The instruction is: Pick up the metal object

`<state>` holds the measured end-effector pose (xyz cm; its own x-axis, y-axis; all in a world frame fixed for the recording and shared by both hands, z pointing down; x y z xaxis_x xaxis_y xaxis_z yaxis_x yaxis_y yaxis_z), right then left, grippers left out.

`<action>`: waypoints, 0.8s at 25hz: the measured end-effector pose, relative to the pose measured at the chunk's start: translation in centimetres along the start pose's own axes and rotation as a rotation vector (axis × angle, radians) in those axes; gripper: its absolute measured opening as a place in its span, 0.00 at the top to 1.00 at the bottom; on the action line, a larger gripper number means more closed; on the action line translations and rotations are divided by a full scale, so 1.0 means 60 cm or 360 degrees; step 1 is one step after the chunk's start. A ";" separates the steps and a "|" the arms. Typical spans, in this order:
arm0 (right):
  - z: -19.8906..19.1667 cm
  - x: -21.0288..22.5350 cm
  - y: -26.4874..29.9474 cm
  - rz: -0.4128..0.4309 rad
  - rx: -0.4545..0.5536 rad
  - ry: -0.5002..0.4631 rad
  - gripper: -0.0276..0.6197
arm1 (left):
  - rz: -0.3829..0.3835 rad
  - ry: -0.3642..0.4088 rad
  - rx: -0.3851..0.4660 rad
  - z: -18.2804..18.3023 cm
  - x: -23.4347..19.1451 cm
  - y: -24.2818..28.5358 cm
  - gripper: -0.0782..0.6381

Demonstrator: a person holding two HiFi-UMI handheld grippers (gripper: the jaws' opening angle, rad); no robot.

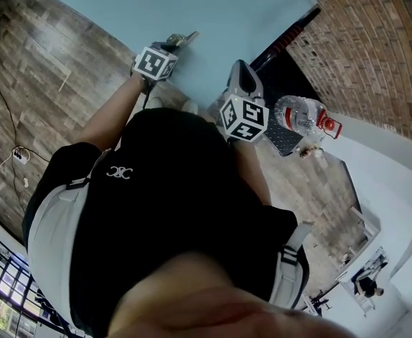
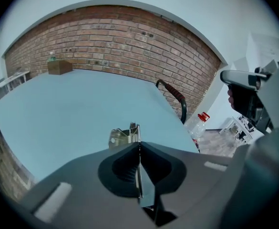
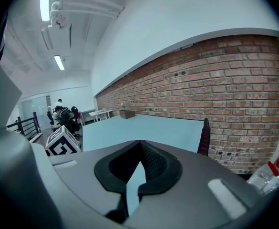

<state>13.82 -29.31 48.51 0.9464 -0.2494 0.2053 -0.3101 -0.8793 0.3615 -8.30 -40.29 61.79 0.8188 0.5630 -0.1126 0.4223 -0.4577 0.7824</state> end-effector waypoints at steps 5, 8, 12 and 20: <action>0.001 -0.002 0.003 0.0027 0.0004 -0.0005 0.94 | 0.0062 -0.0004 0.0100 0.018 0.005 -0.024 0.88; 0.003 -0.001 0.008 0.0044 0.0013 -0.0008 0.94 | 0.0103 -0.0034 0.0187 0.038 0.000 -0.043 0.89; 0.003 -0.005 0.011 0.0067 0.0014 -0.0008 0.94 | 0.0223 -0.0038 0.0293 0.066 -0.003 -0.086 0.89; 0.012 -0.007 0.029 0.0129 0.0033 -0.0020 0.94 | 0.0370 -0.0072 0.0523 0.116 0.008 -0.171 0.89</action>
<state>12.97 -31.06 48.39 0.9193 -0.3254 0.2216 -0.3842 -0.8640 0.3254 -9.55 -40.11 49.45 0.9203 0.3910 0.0115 0.3198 -0.7691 0.5534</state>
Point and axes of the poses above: the fingertips, and each gripper's own axes: y forward along the fingers, x to its right, z out of its top, the point moved 10 cm from there along -y, backward along the fingers, and after that the axes turned 11 degrees about z, right-handed, at the moved point
